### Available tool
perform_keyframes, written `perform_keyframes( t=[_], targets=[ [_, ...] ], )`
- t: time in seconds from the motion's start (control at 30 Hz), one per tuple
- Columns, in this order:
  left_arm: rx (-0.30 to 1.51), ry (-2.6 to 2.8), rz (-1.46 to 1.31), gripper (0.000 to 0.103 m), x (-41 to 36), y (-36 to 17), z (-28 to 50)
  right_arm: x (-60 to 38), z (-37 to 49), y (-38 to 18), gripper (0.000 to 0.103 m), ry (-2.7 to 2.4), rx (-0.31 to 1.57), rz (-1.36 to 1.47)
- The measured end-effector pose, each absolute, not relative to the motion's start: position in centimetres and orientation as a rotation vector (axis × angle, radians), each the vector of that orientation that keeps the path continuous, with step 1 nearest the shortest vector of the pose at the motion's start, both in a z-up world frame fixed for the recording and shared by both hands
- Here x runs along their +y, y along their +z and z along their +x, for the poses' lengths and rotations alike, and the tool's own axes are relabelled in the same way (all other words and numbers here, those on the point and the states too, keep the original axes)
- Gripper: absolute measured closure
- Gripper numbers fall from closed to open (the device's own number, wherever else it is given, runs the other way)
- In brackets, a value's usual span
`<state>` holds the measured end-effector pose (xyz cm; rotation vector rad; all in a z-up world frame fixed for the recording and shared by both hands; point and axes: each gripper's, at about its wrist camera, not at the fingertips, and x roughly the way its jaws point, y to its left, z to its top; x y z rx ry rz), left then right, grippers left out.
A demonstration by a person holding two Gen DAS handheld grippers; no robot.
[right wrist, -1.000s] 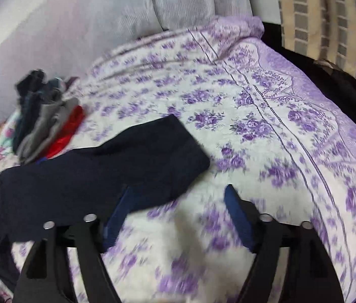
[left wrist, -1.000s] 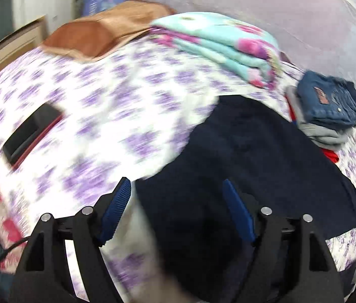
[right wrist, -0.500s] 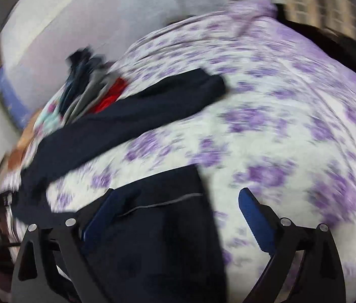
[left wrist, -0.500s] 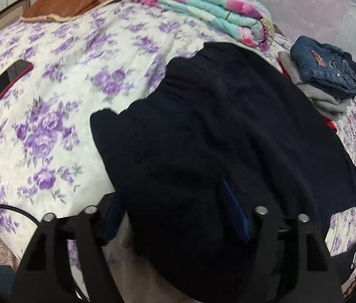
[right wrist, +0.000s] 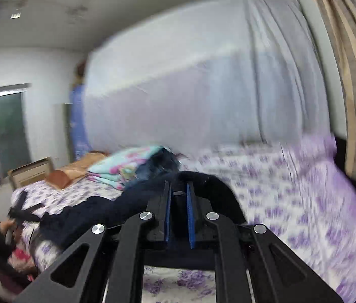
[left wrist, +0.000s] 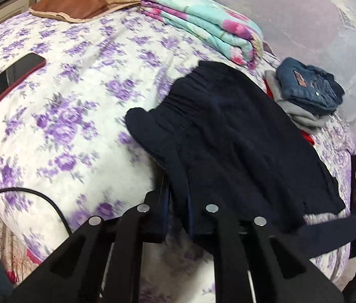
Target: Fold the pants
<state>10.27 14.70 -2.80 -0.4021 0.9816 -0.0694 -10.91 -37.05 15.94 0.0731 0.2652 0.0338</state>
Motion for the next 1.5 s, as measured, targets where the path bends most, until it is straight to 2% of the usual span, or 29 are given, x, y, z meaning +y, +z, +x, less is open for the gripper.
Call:
perform_keyframes(
  t=[0.1,0.17,0.27,0.3,0.33,0.37,0.43,0.47,0.57,0.6,0.63,0.67,0.7,0.73,0.77,0.8,0.97,1.07,1.1,1.17,1.2,1.27,1.3,1.33,1.4,1.43,1.5],
  targets=[
    [1.009,-0.09,-0.414,0.091,14.6,-3.5,10.0,-38.9,-14.5,11.4,0.088,0.079,0.389,0.098],
    [1.03,-0.103,-0.428,0.09,14.9,-4.1,9.9,-41.2,-17.5,5.9,0.077,0.009,0.522,0.211],
    [1.056,-0.119,-0.421,0.081,14.8,-4.3,9.9,-44.0,-21.5,1.0,0.052,-0.167,0.579,0.368],
    [1.06,-0.121,-0.417,0.072,14.7,-4.3,9.9,-44.5,-23.1,-0.1,0.027,-0.224,0.573,0.426],
    [1.063,-0.121,-0.408,0.058,14.4,-4.2,10.0,-44.7,-23.7,-0.5,0.015,-0.253,0.563,0.454],
    [1.06,-0.12,-0.399,0.051,14.1,-4.1,10.1,-44.7,-24.0,-0.8,0.012,-0.26,0.548,0.481],
    [1.058,-0.124,-0.378,0.024,13.3,-4.0,10.6,-44.3,-23.2,-0.7,0.006,-0.236,0.548,0.519],
    [1.058,-0.128,-0.371,0.02,12.9,-4.1,10.8,-44.1,-22.5,-0.7,0.004,-0.22,0.548,0.541],
    [1.061,-0.12,-0.357,0.018,11.8,-5.1,11.8,-42.6,-18.8,-1.5,0.004,-0.189,0.614,0.56],
    [1.059,-0.125,-0.362,0.021,11.6,-5.3,12.0,-41.6,-18.1,-1.6,0.004,-0.213,0.656,0.541],
    [1.041,-0.122,-0.356,0.037,11.3,-5.5,12.1,-40.6,-17.3,-1.9,0.005,-0.244,0.709,0.515],
    [1.023,-0.111,-0.333,0.045,10.9,-5.4,12.0,-40.2,-16.3,-2.8,0.01,-0.279,0.767,0.489],
    [0.996,-0.103,-0.321,0.063,10.8,-5.1,11.8,-39.9,-14.9,-4.1,0.051,-0.314,0.839,0.46],
    [0.976,-0.097,-0.319,0.085,10.9,-4.7,11.6,-39.9,-14.1,-4.8,0.066,-0.343,0.872,0.436],
    [0.954,-0.113,-0.34,0.092,11.3,-4.2,11.2,-39.8,-14.0,-4.5,0.08,-0.333,0.847,0.444],
    [0.921,-0.139,-0.379,0.093,12.0,-3.3,10.5,-39.9,-14.2,-3.6,0.089,-0.3,0.806,0.466],
    [0.837,-0.142,-0.389,0.094,13.5,0.2,6.3,-40.3,-16.6,1.1,0.09,-0.306,0.675,0.423],
    [0.867,-0.125,-0.386,0.092,14.1,-0.7,5.4,-41.6,-17.6,0.7,0.089,-0.338,0.707,0.452],
    [0.904,-0.113,-0.377,0.087,14.3,-1.9,5.7,-41.9,-17.3,-0.1,0.087,-0.344,0.751,0.458],
    [1.028,-0.086,-0.369,0.075,14.7,-5.7,6.8,-41.8,-17.1,-2.3,0.08,-0.407,0.851,0.449],
    [1.033,-0.099,-0.387,0.074,15.0,-6.3,6.6,-41.9,-17.3,-3.1,0.078,-0.449,0.866,0.447],
    [0.993,-0.11,-0.367,0.067,15.2,-5.2,5.5,-41.6,-17.8,-2.6,0.067,-0.5,0.825,0.436],
    [0.974,-0.1,-0.34,0.055,15.3,-4.2,4.9,-41.4,-18.7,-1.0,0.054,-0.565,0.755,0.409],
    [0.925,-0.077,-0.307,0.044,15.5,-2.7,4.0,-41.1,-19.4,0.4,0.047,-0.581,0.688,0.395],
    [0.848,-0.041,-0.258,0.041,15.9,-0.2,2.5,-40.0,-20.2,3.3,0.042,-0.541,0.565,0.379],
    [0.794,-0.026,-0.237,0.04,16.0,1.4,1.9,-39.3,-20.0,4.2,0.038,-0.491,0.538,0.379],
    [0.736,-0.057,-0.217,0.037,15.4,3.4,1.6,-37.3,-18.2,5.2,0.034,-0.339,0.542,0.368]
  ],
)
